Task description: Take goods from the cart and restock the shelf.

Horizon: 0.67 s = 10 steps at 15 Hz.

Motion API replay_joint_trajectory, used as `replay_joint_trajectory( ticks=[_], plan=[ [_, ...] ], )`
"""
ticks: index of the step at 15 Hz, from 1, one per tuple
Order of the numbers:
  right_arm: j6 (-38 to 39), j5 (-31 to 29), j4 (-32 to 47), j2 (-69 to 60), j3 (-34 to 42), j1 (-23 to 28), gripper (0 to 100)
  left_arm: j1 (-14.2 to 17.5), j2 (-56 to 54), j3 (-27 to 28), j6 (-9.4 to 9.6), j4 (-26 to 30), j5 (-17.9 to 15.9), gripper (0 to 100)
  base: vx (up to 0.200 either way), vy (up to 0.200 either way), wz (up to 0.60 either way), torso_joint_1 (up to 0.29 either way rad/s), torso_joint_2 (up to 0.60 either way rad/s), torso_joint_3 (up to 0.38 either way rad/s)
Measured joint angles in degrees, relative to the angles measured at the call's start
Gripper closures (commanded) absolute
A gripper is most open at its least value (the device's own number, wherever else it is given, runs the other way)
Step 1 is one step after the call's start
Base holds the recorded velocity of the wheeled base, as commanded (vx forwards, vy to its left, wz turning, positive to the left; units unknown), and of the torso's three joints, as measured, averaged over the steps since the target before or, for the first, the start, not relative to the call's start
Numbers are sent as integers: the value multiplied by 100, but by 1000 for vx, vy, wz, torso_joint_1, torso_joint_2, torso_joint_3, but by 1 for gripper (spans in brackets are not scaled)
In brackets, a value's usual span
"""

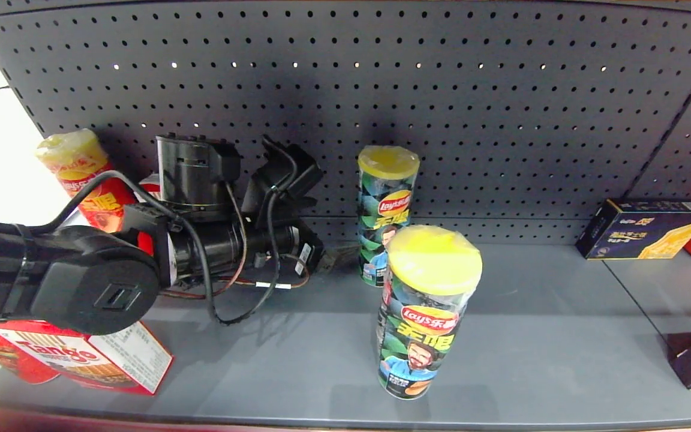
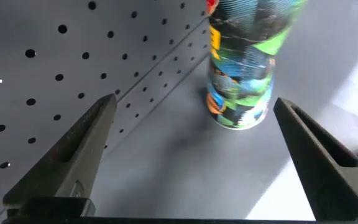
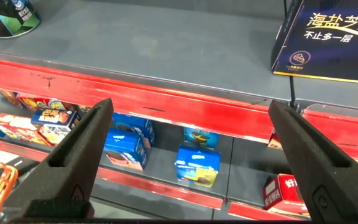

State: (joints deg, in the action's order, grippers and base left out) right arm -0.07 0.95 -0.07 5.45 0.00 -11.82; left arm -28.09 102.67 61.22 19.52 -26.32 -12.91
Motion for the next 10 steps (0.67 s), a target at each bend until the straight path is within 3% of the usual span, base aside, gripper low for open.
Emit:
replay_joint_trajectory(
  ticks=[10],
  plan=[
    [0,0,0,0,0,0,0,4,428,369,-212,-146,293,0,0,0,0,0,0,0]
  ],
)
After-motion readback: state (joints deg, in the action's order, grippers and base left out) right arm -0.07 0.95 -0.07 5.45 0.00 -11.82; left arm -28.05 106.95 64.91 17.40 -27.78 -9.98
